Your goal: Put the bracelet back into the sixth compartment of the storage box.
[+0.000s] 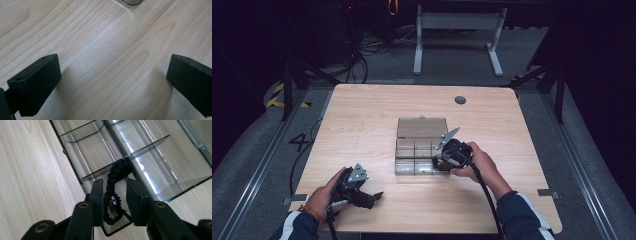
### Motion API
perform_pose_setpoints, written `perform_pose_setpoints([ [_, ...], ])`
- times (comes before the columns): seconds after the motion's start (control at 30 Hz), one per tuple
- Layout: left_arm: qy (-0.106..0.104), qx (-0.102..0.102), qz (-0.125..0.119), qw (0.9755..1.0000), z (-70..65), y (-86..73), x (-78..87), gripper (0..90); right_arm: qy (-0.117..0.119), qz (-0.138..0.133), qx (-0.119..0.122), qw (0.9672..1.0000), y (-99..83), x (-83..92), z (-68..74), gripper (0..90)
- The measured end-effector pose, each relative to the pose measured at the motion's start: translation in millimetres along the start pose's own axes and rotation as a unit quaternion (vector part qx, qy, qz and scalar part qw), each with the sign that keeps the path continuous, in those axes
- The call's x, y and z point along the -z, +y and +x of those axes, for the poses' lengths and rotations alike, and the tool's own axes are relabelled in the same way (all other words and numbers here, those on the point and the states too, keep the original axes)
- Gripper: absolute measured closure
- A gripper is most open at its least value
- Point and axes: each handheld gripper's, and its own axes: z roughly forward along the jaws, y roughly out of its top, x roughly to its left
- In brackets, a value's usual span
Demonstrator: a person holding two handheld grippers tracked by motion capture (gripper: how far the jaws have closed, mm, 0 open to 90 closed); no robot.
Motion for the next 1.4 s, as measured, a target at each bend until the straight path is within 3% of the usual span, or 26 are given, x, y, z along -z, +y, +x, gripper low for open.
perform_pose_setpoints([
  [0.37,0.0,0.0,0.0,1.0,0.0,0.0,0.0,0.0,-0.007,-0.002,0.018,0.9998,-3.5,13.4,5.6,68.2],
  [1.4,0.0,0.0,0.0,1.0,0.0,0.0,0.0,0.0,-0.033,-0.004,0.034,0.9989,-28.9,42.7,13.9,64.8],
])
